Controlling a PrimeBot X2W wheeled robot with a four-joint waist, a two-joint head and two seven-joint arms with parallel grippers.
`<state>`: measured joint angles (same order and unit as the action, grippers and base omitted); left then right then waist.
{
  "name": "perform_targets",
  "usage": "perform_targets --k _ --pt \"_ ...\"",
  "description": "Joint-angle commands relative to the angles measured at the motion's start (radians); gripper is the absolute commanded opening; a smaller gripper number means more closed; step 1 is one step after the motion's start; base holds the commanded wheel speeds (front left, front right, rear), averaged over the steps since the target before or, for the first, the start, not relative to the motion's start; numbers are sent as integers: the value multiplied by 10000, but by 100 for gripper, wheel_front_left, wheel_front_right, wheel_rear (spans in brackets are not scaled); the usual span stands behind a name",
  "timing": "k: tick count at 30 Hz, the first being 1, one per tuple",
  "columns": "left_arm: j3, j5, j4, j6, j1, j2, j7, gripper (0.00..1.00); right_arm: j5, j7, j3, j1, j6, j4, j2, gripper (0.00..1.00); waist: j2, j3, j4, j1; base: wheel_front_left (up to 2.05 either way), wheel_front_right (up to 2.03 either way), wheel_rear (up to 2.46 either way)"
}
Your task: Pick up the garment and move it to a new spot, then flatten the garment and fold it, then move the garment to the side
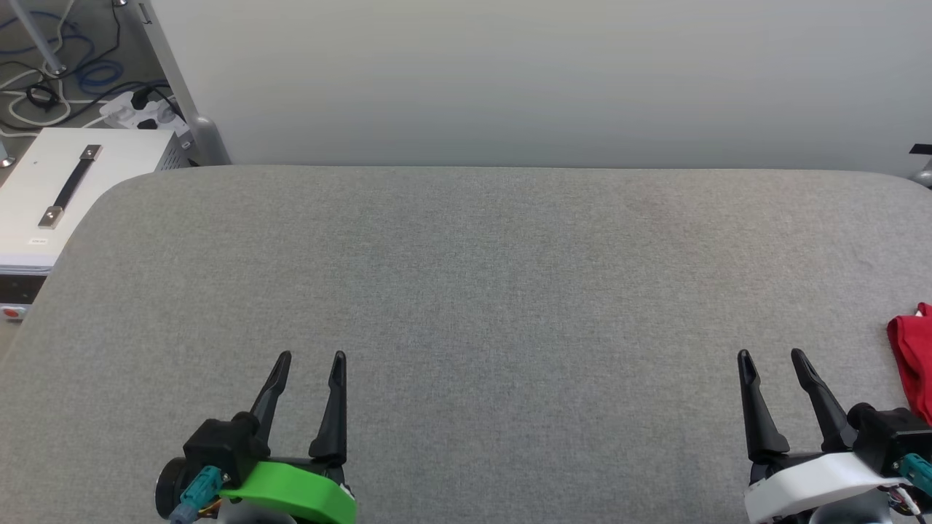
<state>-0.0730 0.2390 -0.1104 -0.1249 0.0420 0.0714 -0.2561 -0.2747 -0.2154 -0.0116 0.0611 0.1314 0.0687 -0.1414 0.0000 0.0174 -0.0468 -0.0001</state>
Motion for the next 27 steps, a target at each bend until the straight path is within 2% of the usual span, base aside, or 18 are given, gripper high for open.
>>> perform_targets --k 1,2,27 --pt "11 8 51 -55 26 -37 -57 100 37 -8 -21 -56 -7 -42 -22 100 0 -37 8 1 0 0 0" --pt "-6 2 17 0 -1 -2 0 0 0 0 2 0 0 -13 0 0 0 -38 7 1 0 0 0" --pt "112 -400 194 211 -74 -37 443 0 459 360 26 -101 -1 -117 156 0 0 -69 86 1 0 0 0"
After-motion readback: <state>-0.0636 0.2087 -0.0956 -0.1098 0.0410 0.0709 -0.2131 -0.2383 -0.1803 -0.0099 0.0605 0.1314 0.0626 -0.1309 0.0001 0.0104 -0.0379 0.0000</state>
